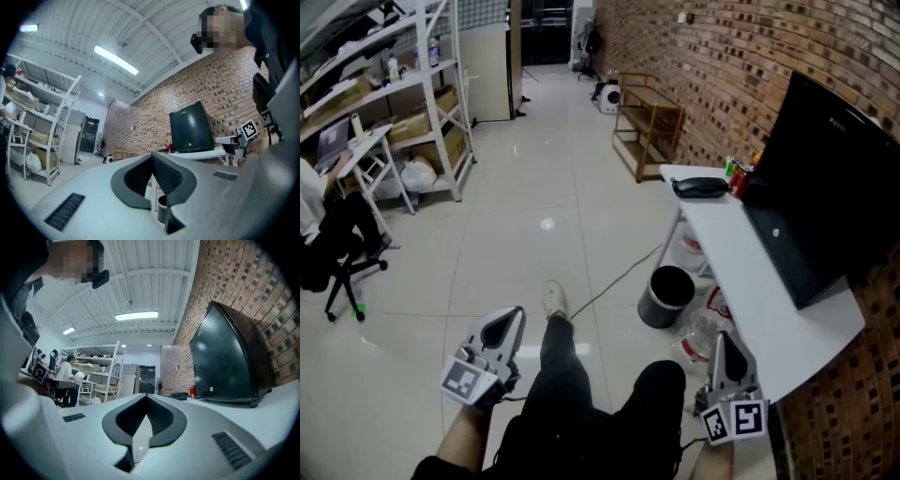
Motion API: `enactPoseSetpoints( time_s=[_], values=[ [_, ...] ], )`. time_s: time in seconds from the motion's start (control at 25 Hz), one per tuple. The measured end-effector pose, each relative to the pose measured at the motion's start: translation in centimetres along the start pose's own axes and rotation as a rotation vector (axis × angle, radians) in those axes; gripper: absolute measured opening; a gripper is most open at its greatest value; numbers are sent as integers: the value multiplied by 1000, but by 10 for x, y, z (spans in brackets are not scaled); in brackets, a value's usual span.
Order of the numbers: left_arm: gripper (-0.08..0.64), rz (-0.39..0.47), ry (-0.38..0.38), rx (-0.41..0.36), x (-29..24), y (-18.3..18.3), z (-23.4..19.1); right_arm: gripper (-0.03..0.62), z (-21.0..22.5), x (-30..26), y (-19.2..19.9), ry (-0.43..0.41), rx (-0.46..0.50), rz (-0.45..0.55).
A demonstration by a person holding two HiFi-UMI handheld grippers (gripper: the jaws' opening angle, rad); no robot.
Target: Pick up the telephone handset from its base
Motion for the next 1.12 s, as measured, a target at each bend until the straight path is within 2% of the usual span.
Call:
enactPoseSetpoints(
  time_s=[0.2,0.56,0.88,1.12],
  values=[
    [2,34,-15,-5,-15,-22,-11,9,4,-13,-11,-5,-15,33],
    [2,52,12,38,-58,-13,-5,9,11,-25,-11,-2,6,-4],
    [2,34,51,1,-83,-15,-3,9,7,-54,-14,-27,26,-11],
    [2,13,55,-30,-118,8,-18,9,11,-94,2,-54,11,-29]
  ],
)
Point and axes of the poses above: the fingertips, and each gripper's own axes: x backward along the fingers, z to its right, y out of its underside, the point moved 8 cm from there along x, backward along the fingers, and after that the axes turned 4 degrees about z, right-handed, at the moved point
